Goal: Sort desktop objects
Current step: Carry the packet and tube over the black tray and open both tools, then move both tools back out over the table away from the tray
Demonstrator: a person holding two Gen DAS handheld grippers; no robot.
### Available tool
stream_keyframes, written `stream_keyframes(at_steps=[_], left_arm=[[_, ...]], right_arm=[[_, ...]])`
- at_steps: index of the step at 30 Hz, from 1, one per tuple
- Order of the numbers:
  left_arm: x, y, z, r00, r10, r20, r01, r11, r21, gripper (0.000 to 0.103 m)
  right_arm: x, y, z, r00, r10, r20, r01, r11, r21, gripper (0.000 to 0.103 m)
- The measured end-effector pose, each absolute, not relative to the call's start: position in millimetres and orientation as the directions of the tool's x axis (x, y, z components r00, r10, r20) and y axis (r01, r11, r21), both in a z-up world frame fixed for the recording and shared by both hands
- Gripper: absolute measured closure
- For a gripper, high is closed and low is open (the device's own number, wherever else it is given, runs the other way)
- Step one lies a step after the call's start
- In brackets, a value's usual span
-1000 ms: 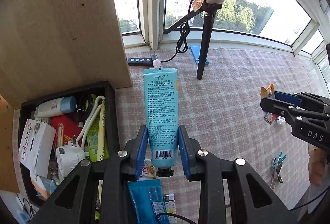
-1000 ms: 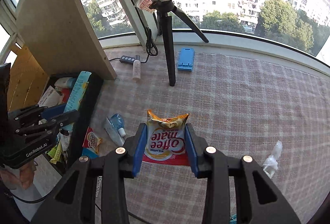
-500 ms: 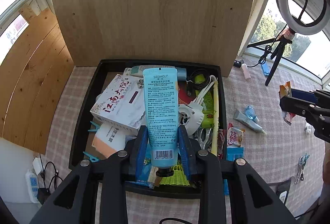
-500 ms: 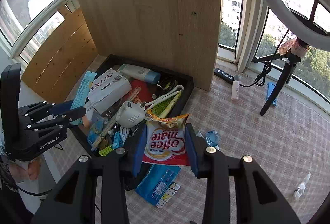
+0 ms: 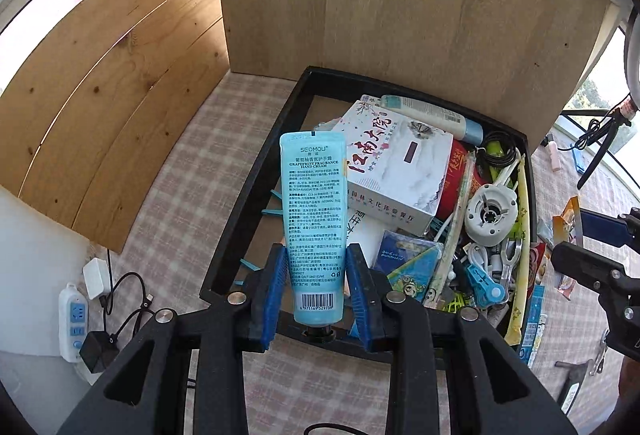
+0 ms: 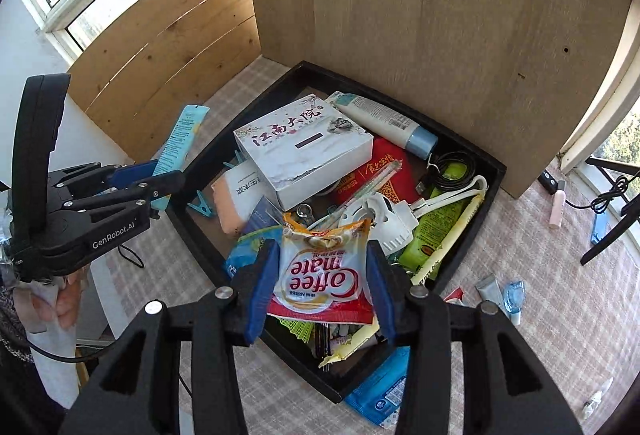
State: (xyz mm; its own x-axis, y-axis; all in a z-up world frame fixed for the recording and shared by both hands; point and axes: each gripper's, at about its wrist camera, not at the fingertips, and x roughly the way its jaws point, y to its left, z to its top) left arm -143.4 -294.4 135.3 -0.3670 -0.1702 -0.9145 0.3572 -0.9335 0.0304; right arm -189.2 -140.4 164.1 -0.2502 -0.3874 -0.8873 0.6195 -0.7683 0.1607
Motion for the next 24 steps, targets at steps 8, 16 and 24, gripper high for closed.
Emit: stream_keyframes(at_steps=[8,16,24], left_arm=[[-138.3,-288.9,142.0,-0.408,-0.152,-0.9,0.355,-0.935,-0.004,0.058],[-144.4,-218.7,157.2,-0.451,-0.079,-0.889,0.215,-0.976,-0.022,0.058],[-152.8,-91.5,167.6,-0.475,0.017,-0.88,0.02,-0.999,-0.03,0.058]], right_arm=[[-187.2,-123.6,166.3,-0.259,-0.386,-0.885,0.6,-0.782,0.165,0.055],[-185.7,-25.0,159.9,-0.318,-0.332,-0.888,0.482,-0.863,0.15,0.052],[-175.7,134.1,157.5,-0.4,-0.195,-0.895,0.25,-0.963,0.098,0.052]])
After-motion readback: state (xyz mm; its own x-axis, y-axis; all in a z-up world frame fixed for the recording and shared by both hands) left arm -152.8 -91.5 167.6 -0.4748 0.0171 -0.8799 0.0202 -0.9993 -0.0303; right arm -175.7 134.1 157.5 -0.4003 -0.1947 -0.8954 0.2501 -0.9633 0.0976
